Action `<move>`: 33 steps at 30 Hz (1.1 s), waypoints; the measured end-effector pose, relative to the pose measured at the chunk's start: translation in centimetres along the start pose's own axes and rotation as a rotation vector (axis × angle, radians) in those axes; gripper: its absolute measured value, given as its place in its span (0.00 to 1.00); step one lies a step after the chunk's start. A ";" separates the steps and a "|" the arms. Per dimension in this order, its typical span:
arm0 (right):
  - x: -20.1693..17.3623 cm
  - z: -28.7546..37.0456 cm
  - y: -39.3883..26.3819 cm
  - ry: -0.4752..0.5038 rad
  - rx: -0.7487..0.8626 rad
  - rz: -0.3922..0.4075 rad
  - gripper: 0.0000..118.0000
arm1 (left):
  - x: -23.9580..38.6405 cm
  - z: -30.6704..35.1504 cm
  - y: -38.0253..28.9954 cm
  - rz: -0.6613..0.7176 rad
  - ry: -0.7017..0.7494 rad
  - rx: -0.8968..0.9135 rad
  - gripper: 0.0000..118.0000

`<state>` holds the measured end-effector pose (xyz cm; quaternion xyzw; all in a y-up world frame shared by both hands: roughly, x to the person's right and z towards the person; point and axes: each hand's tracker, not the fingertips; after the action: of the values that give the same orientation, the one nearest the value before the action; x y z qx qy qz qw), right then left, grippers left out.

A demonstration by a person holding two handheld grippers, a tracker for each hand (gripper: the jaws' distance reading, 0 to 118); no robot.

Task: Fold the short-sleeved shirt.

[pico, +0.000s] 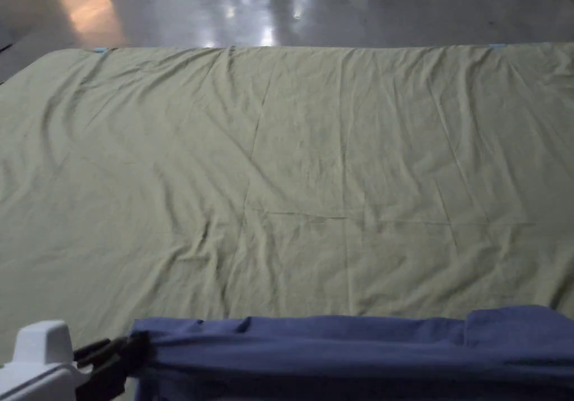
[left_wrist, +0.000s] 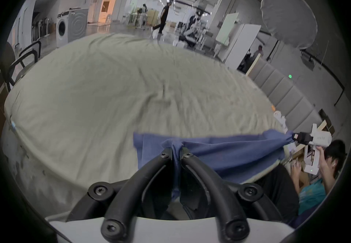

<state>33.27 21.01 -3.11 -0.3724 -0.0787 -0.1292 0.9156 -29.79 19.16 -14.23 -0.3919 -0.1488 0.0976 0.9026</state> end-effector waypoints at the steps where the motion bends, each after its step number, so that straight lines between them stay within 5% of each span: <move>1: 0.1 -0.9 -0.6 -0.007 0.000 0.005 0.01 | -0.1 -0.6 -0.6 -0.003 0.014 -0.026 0.05; 10: 1.4 -4.3 -2.7 -0.023 -0.076 -0.046 0.07 | -2.1 -2.3 -3.1 -0.041 -0.002 -0.099 0.07; 11: 1.3 -4.2 -2.6 -0.030 -0.082 -0.039 0.24 | -2.1 -1.8 -3.1 -0.067 0.011 -0.017 0.15; 12: 1.2 -3.8 -2.5 -0.071 -0.084 -0.013 0.59 | -2.3 -1.4 -2.9 -0.095 0.035 0.027 0.36; 13: 1.4 -2.8 -2.7 -0.091 -0.068 0.010 0.77 | -2.4 -1.0 -2.4 -0.098 0.069 0.038 0.59; 14: 1.4 -1.8 -2.7 -0.108 -0.043 0.024 0.79 | -2.2 -0.1 -2.3 -0.098 0.103 0.068 0.74; 16: 1.1 0.5 -2.3 -0.139 0.037 0.001 0.71 | -1.8 2.2 -1.1 -0.090 0.136 0.149 0.79; 20: -1.5 6.0 -1.4 -0.051 0.268 -0.007 0.71 | 2.6 7.6 1.3 -0.196 0.190 0.344 0.79; 24: -6.4 9.4 -0.1 0.023 0.478 0.091 0.72 | 9.0 11.6 3.1 -0.329 0.237 0.538 0.79; 29: -12.1 11.6 1.9 0.106 0.636 0.206 0.71 | 14.4 13.7 4.7 -0.311 0.249 0.664 0.73; 31: -13.3 12.2 2.6 0.119 0.669 0.239 0.49 | 15.6 14.0 5.1 -0.380 0.204 0.666 0.56; 32: -14.0 12.4 3.0 0.136 0.696 0.277 0.27 | 16.3 14.2 4.9 -0.426 0.176 0.674 0.45; 33: -14.3 12.1 3.1 0.156 0.662 0.251 0.03 | 16.6 14.3 5.0 -0.446 0.171 0.676 0.20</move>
<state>19.92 34.26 -0.01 -0.0516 0.0000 -0.0112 0.9986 -19.45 37.14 -5.44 -0.0383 -0.1142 -0.0899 0.9886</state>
